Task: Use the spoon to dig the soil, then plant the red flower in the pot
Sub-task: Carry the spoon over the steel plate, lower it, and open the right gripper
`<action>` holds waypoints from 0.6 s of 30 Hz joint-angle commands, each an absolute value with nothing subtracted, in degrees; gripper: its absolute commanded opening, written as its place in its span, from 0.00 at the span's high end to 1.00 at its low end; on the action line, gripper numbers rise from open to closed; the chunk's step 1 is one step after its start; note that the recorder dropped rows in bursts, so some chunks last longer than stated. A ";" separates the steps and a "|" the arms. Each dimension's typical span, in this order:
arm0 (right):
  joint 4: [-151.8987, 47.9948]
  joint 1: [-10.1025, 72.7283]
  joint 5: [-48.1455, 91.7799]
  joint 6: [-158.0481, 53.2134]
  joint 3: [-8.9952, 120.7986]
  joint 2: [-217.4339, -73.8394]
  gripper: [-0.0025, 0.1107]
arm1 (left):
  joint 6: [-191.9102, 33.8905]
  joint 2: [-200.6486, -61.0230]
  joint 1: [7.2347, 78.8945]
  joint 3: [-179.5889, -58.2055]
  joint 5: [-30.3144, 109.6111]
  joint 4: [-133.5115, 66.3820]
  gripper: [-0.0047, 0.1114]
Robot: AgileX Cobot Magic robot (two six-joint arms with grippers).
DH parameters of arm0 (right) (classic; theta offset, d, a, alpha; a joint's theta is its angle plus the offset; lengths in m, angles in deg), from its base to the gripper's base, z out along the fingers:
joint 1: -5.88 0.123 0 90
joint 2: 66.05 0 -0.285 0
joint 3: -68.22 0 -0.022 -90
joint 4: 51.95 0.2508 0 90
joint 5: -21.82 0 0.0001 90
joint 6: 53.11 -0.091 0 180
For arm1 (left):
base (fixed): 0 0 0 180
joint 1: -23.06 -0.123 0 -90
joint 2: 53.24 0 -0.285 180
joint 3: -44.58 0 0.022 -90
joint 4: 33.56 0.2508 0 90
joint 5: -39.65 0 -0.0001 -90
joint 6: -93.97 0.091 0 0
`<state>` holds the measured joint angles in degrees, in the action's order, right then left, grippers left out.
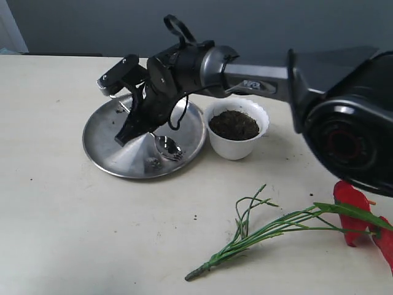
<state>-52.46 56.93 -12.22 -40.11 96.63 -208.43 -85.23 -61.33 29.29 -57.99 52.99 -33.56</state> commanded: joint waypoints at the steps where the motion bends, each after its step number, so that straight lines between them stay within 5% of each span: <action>1: -52.90 56.83 -18.23 -39.70 103.77 -213.67 0.97 | -85.45 -61.02 29.45 -58.21 52.95 -33.56 0.96; 11: -52.80 56.83 -18.26 -39.83 106.73 -217.51 0.95 | -85.45 -61.02 29.45 -58.21 52.95 -33.56 0.96; 16: -52.94 56.83 -20.24 -40.61 106.73 -216.28 0.57 | -85.45 -61.02 29.45 -58.21 52.95 -33.56 0.96; 18: -53.81 56.83 -20.32 -45.71 106.73 -214.19 0.57 | -85.45 -61.02 29.45 -58.21 52.95 -33.56 0.96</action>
<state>-53.07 56.69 -19.39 -42.17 106.69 -216.41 -85.23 -61.33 29.29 -57.99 52.99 -33.56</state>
